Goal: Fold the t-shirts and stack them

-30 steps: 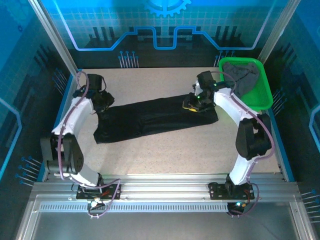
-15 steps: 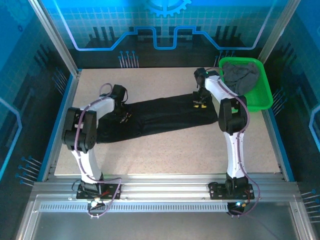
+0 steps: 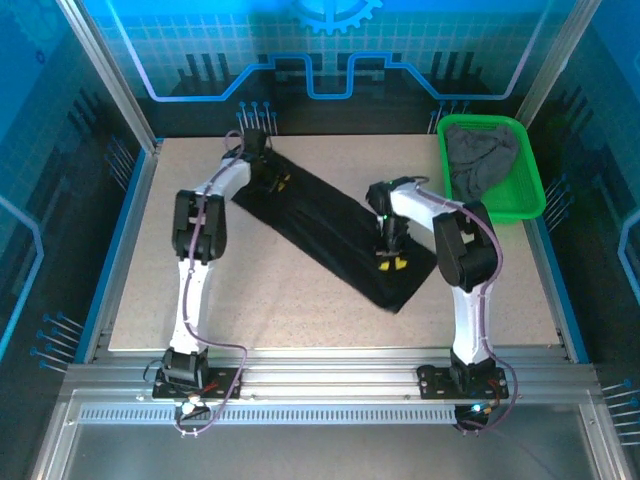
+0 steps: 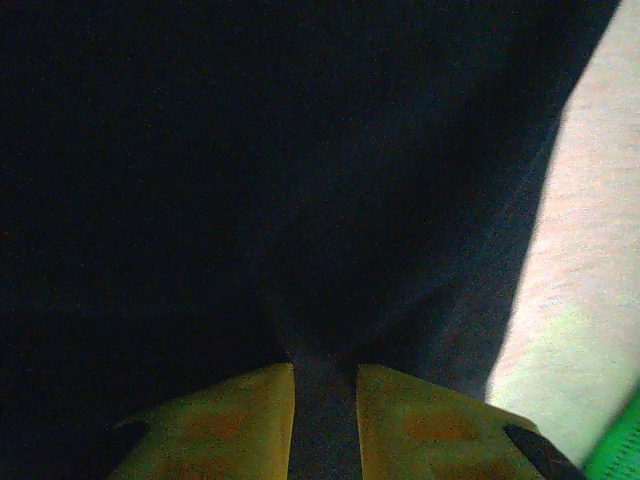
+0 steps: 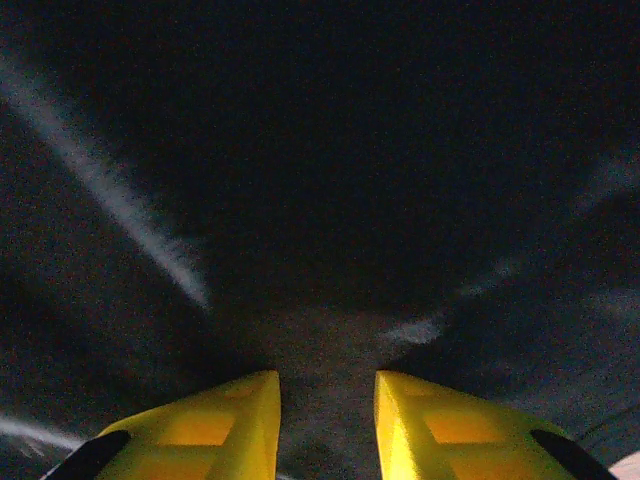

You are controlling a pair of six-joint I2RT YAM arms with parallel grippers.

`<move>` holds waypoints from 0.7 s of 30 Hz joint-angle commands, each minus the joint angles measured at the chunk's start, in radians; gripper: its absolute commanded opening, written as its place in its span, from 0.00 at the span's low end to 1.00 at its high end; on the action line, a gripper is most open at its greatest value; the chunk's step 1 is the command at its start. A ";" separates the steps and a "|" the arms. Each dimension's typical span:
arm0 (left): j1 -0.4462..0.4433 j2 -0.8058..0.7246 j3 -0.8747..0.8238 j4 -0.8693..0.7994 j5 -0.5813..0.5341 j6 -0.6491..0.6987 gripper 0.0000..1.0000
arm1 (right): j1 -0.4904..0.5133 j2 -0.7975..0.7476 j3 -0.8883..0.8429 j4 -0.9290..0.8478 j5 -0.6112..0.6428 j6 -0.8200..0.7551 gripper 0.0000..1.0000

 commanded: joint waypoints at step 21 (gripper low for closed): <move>-0.123 -0.389 -0.260 0.360 0.094 -0.033 0.40 | 0.072 -0.456 -0.209 0.187 -0.188 0.375 0.43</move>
